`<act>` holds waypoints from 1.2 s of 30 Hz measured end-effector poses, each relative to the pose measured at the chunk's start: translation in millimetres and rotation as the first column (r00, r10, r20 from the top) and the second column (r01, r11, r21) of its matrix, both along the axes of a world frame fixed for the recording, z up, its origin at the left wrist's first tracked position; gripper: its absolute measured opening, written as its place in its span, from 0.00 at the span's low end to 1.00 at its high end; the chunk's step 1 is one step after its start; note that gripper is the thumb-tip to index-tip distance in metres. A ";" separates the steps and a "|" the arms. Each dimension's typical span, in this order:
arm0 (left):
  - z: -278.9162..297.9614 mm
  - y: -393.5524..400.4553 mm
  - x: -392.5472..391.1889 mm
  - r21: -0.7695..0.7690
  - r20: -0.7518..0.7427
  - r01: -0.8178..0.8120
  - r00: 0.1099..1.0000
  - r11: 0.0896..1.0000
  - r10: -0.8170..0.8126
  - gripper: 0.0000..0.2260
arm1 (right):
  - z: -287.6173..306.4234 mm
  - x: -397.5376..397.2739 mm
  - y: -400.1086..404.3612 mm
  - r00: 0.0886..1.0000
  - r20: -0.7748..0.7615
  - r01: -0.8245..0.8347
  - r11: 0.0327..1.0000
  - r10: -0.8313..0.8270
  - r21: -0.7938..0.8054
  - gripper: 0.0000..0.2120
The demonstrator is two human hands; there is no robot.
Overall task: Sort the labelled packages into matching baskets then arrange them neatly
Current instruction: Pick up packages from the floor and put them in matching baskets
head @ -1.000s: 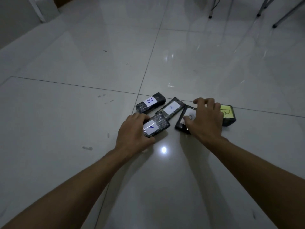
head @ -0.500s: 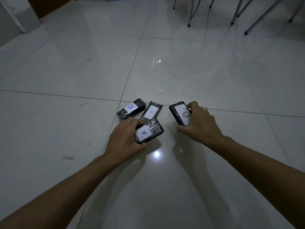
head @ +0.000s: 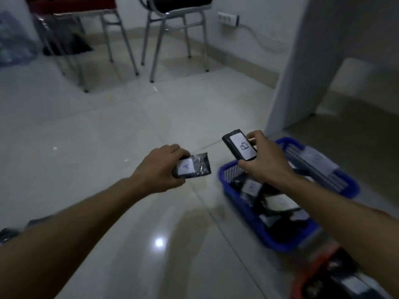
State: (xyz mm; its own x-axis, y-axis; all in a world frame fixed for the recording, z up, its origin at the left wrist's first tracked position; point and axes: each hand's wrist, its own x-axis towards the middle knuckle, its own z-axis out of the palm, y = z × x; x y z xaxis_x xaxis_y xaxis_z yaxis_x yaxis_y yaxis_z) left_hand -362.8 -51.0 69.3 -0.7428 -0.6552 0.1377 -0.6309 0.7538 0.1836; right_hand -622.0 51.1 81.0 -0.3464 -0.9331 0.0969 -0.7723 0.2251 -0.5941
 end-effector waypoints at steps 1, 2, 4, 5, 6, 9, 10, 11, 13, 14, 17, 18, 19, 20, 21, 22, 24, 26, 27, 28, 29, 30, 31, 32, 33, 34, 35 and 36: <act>3.6 0.2 -30.0 0.001 0.018 0.050 0.999 0.999 -0.050 0.24 | -0.2 -21.1 14.4 0.999 0.000 0.036 0.999 -0.036 0.017 0.30; 5.1 1.7 -58.2 0.006 0.028 0.099 0.995 0.995 -0.099 0.24 | -1.8 -40.6 27.5 0.998 -0.014 0.065 0.997 -0.065 0.039 0.30; 0.0 6.9 -107.4 0.025 0.027 0.178 0.984 0.984 -0.179 0.25 | -8.6 -74.1 50.2 0.994 -0.045 0.108 0.990 -0.104 0.086 0.30; -4.1 10.2 -126.1 0.033 0.021 0.211 0.977 0.977 -0.212 0.25 | -13.5 -87.4 58.0 0.990 -0.058 0.131 0.986 -0.125 0.104 0.29; -10.4 13.8 -140.6 0.045 0.016 0.237 0.971 0.971 -0.238 0.26 | -19.6 -97.9 63.4 0.988 -0.071 0.148 0.981 -0.141 0.122 0.28; -32.5 20.5 -165.8 0.084 -0.007 0.265 0.964 0.961 -0.265 0.26 | -42.1 -117.5 69.5 0.973 -0.082 0.229 0.960 -0.218 0.164 0.25; -38.3 21.7 -170.5 0.101 -0.025 0.262 0.965 0.960 -0.260 0.26 | -50.8 -121.3 70.1 0.964 -0.076 0.263 0.949 -0.253 0.174 0.24; -43.9 23.2 -174.4 0.119 -0.048 0.258 0.966 0.959 -0.253 0.27 | -60.1 -123.8 71.0 0.957 -0.072 0.291 0.940 -0.282 0.179 0.24; -53.1 26.6 -181.3 0.140 -0.105 0.248 0.966 0.959 -0.235 0.28 | -79.1 -128.4 70.0 0.946 -0.087 0.324 0.930 -0.313 0.172 0.22; -56.5 28.8 -184.7 0.149 -0.132 0.242 0.966 0.959 -0.223 0.28 | -88.0 -130.6 69.0 0.941 -0.103 0.337 0.926 -0.324 0.172 0.21; -64.5 31.8 -192.5 0.148 -0.165 0.236 0.963 0.961 -0.211 0.29 | -109.9 -138.2 63.5 0.927 -0.113 0.374 0.908 -0.359 0.189 0.20; -66.4 31.7 -193.8 0.138 -0.163 0.236 0.963 0.962 -0.213 0.29 | -115.0 -140.5 61.9 0.925 -0.084 0.380 0.903 -0.371 0.198 0.20; -68.1 31.2 -194.9 0.135 -0.162 0.236 0.963 0.962 -0.214 0.29 | -120.0 -143.1 60.9 0.926 -0.047 0.376 0.904 -0.374 0.203 0.19; -69.0 30.8 -196.2 0.138 -0.164 0.233 0.964 0.963 -0.210 0.29 | -122.1 -144.5 61.1 0.930 -0.017 0.364 0.909 -0.368 0.206 0.18; -69.4 30.8 -197.8 0.143 -0.170 0.228 0.964 0.963 -0.203 0.29 | -123.5 -146.2 62.2 0.933 0.006 0.352 0.915 -0.360 0.197 0.17; -69.3 31.4 -199.9 0.147 -0.179 0.224 0.964 0.964 -0.197 0.30 | -122.5 -147.6 64.6 0.936 0.025 0.340 0.923 -0.350 0.181 0.15; -68.4 37.0 -206.6 0.162 -0.199 0.222 0.962 0.961 -0.189 0.30 | -111.3 -150.6 72.9 0.944 0.054 0.318 0.941 -0.325 0.117 0.13; -65.0 46.5 -218.8 0.183 -0.216 0.243 0.955 0.953 -0.203 0.31 | -91.7 -155.6 85.3 0.940 0.146 0.305 0.952 -0.307 0.040 0.11; -61.4 53.5 -226.9 0.193 -0.219 0.265 0.950 0.945 -0.221 0.31 | -80.4 -159.0 93.0 0.920 0.262 0.298 0.954 -0.293 0.021 0.11; -56.1 61.6 -237.3 0.194 -0.218 0.293 0.943 0.936 -0.250 0.31 | -68.8 -162.9 100.5 0.870 0.412 0.290 0.957 -0.272 0.019 0.10; -49.9 70.4 -249.4 0.181 -0.219 0.326 0.933 0.928 -0.285 0.31 | -58.1 -166.7 109.0 0.786 0.562 0.283 0.958 -0.258 0.044 0.10; -43.5 80.6 -262.1 0.167 -0.224 0.352 0.923 0.921 -0.312 0.31 | -49.1 -170.4 117.9 0.699 0.667 0.273 0.958 -0.258 0.084 0.09; -37.2 91.4 -274.1 0.162 -0.238 0.372 0.914 0.914 -0.330 0.31 | -41.9 -173.4 126.9 0.636 0.724 0.268 0.956 -0.266 0.115 0.11; -31.3 101.9 -285.4 0.163 -0.256 0.389 0.904 0.907 -0.342 0.31 | -36.5 -177.5 135.3 0.597 0.751 0.287 0.950 -0.280 0.126 0.14; -27.3 111.5 -296.3 0.169 -0.273 0.406 0.895 0.898 -0.353 0.31 | -30.3 -181.3 144.5 0.564 0.771 0.325 0.938 -0.296 0.122 0.16; -24.8 120.4 -305.0 0.182 -0.286 0.416 0.889 0.891 -0.357 0.31 | -26.1 -185.6 153.8 0.537 0.784 0.376 0.920 -0.311 0.107 0.17; -24.1 127.9 -311.9 0.204 -0.301 0.422 0.886 0.883 -0.354 0.32 | -21.6 -189.5 162.8 0.517 0.793 0.428 0.900 -0.322 0.087 0.17; -24.8 133.8 -317.3 0.229 -0.321 0.433 0.879 0.872 -0.352 0.32 | -17.7 -194.4 172.3 0.515 0.787 0.480 0.875 -0.339 0.063 0.17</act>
